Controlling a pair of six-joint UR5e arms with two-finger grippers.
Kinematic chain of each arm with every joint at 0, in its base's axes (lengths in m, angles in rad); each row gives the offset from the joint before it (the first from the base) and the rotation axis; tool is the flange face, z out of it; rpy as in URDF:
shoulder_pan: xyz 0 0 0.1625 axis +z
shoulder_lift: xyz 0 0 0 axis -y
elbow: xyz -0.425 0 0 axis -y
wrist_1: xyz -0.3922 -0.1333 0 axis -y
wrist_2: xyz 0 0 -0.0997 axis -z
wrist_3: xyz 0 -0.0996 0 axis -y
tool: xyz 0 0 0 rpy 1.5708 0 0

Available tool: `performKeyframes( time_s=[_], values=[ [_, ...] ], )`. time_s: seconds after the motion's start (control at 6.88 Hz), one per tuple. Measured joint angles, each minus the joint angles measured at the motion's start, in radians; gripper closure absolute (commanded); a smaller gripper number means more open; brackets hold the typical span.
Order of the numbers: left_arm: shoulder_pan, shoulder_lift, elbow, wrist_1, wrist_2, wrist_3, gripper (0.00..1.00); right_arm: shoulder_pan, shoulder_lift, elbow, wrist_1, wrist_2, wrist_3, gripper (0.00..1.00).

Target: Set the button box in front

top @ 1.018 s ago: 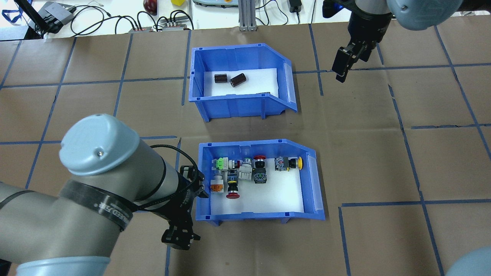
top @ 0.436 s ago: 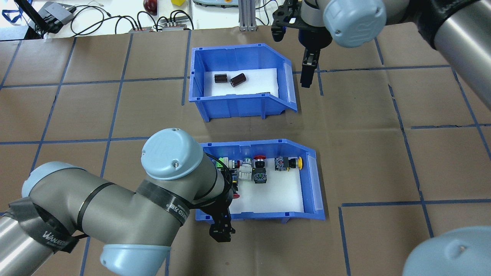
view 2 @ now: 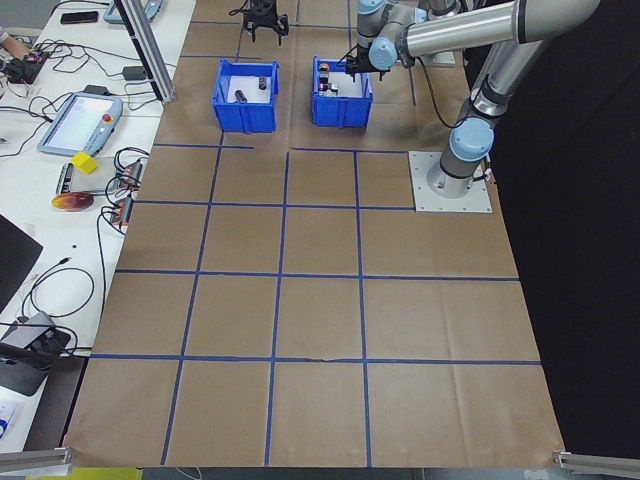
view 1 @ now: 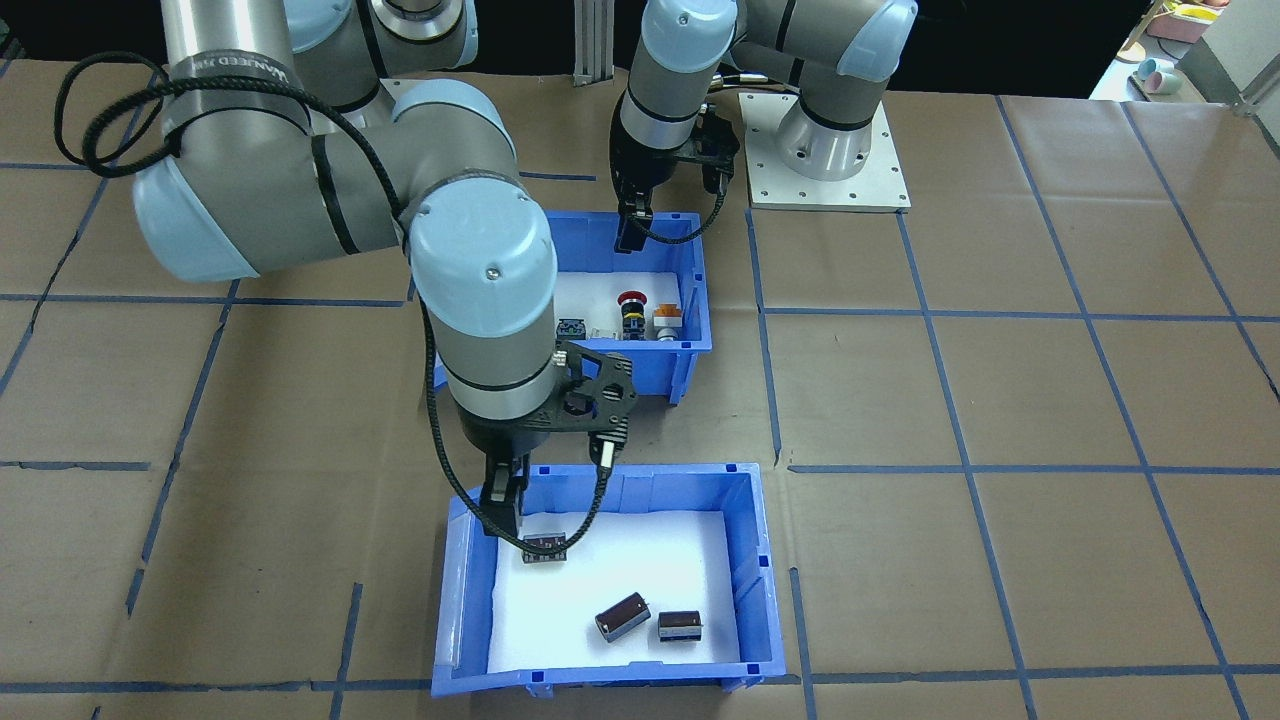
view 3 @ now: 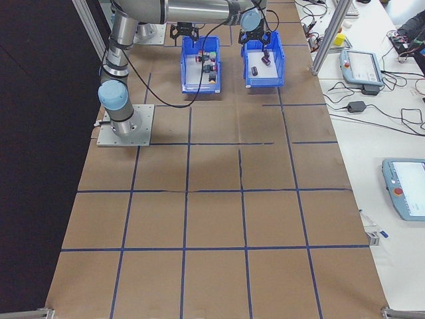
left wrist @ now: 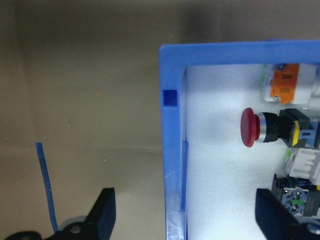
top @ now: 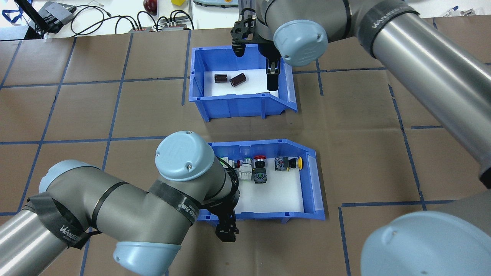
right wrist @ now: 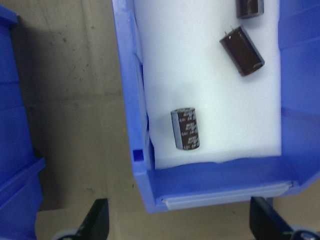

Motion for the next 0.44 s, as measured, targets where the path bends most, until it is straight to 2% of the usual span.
performKeyframes(
  time_s=[0.29, 0.44],
  values=[
    [-0.032, -0.047, -0.002, 0.03, 0.002, -0.036, 0.14, 0.068, 0.103, -0.118, -0.001, -0.001, 0.005, 0.0],
    [-0.041, -0.067, -0.002, 0.038, 0.003, -0.048, 0.4, 0.102, 0.144, -0.152, 0.004, -0.002, 0.01, 0.0]
  ],
)
